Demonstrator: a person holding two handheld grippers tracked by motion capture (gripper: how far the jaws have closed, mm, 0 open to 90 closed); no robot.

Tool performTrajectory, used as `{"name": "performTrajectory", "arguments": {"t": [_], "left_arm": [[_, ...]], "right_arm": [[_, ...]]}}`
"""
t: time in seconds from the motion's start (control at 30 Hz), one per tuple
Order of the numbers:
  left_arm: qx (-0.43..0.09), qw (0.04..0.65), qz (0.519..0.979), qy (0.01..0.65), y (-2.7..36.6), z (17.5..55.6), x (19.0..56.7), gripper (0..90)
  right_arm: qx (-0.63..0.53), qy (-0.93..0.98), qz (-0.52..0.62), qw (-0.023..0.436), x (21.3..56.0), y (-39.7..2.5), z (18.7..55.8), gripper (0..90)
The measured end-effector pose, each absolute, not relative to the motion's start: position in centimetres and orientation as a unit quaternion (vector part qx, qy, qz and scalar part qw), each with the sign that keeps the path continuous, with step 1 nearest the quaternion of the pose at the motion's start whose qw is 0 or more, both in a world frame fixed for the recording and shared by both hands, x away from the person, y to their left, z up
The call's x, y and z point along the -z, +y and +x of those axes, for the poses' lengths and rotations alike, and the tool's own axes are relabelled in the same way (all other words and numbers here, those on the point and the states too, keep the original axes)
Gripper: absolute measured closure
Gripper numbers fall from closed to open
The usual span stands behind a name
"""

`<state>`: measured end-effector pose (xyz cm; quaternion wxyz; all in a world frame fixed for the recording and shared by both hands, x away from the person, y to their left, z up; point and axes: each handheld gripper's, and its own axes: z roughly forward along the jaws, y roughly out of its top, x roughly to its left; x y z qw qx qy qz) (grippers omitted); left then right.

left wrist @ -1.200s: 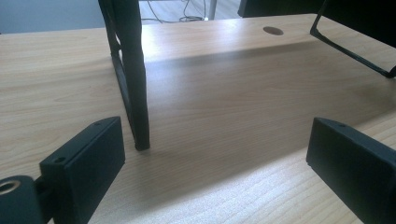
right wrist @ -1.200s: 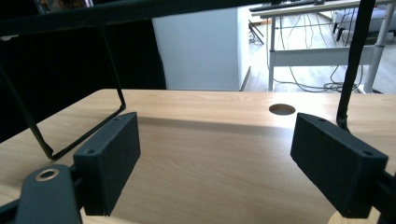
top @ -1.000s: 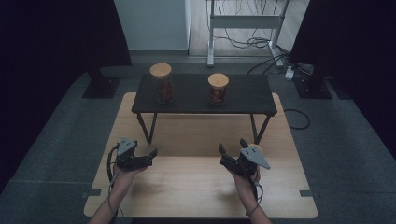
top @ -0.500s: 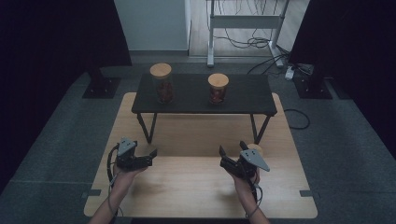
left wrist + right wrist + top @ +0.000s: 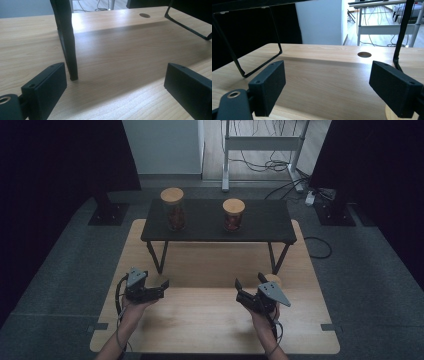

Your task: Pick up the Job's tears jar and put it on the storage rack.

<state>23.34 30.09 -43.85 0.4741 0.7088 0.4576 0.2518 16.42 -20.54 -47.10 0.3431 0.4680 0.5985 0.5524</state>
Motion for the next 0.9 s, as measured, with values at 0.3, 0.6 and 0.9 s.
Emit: {"name": "performTrajectory", "arguments": {"t": [0.3, 0.6, 0.9], "left_arm": [[-0.246, 0.477, 0.712, 0.452, 29.9, 23.2, 43.8, 4.0], [-0.244, 0.477, 0.715, 0.450, 29.7, 23.2, 43.8, 4.0], [-0.242, 0.476, 0.718, 0.447, 29.5, 23.2, 43.9, 3.9]], "right_arm": [[-0.544, 0.613, 0.454, 0.350, 46.9, -20.9, 14.5, 12.8], [-0.533, 0.607, 0.458, 0.372, 47.1, -21.2, 11.9, 10.2], [-0.513, 0.602, 0.460, 0.404, 47.4, -21.8, 9.3, 7.8]]}}
